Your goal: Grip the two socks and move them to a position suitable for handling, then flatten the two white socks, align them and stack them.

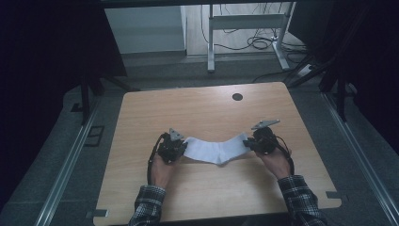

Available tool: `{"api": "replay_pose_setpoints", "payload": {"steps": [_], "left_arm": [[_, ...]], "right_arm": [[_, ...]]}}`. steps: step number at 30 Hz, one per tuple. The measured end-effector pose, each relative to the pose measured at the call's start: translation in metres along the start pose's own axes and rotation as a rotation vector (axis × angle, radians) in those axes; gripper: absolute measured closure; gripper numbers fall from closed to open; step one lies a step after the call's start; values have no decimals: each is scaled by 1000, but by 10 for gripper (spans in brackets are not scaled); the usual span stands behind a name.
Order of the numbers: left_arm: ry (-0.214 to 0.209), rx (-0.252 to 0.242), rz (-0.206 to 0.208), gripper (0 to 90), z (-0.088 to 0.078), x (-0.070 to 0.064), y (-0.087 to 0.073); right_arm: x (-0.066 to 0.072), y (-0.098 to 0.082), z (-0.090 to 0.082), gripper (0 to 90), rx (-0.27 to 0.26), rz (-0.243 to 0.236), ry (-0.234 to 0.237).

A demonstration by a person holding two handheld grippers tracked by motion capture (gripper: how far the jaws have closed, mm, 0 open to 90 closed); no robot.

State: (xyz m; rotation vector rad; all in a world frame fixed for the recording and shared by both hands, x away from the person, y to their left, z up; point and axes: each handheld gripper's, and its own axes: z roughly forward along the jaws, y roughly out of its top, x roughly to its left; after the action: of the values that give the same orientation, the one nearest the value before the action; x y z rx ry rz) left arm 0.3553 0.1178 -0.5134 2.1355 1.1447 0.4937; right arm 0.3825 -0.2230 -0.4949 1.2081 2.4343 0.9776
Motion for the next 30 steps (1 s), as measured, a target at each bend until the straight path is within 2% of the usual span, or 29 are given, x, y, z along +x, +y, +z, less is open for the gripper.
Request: {"api": "replay_pose_setpoints", "payload": {"steps": [2,4,6,7,10,11,17,22,30], "left_arm": [[3,7,-3,814,3,1,-1],[9,19,-8,786,9,3,-4],[9,13,-19,711,11,4,-5],[15,7,-20,663,10,4,-5],[25,-8,-16,610,8,3,-5],[26,-22,-17,567,4,3,-4],[27,-39,-4,504,-2,-1,-2],[-2,-57,-18,447,-7,-2,-4],[-46,-62,-16,359,-15,-2,-8]], "right_arm": [[0,-1,3,770,5,5,2],[-1,-4,11,709,6,7,-5],[0,-5,12,679,2,10,-7],[0,-6,12,637,-6,11,-5],[0,-6,10,609,-12,9,-9],[0,-6,7,582,-20,16,1],[2,-6,3,546,-24,4,7],[5,-8,1,477,-29,-15,14],[8,-10,-7,379,-42,-28,20]]}}
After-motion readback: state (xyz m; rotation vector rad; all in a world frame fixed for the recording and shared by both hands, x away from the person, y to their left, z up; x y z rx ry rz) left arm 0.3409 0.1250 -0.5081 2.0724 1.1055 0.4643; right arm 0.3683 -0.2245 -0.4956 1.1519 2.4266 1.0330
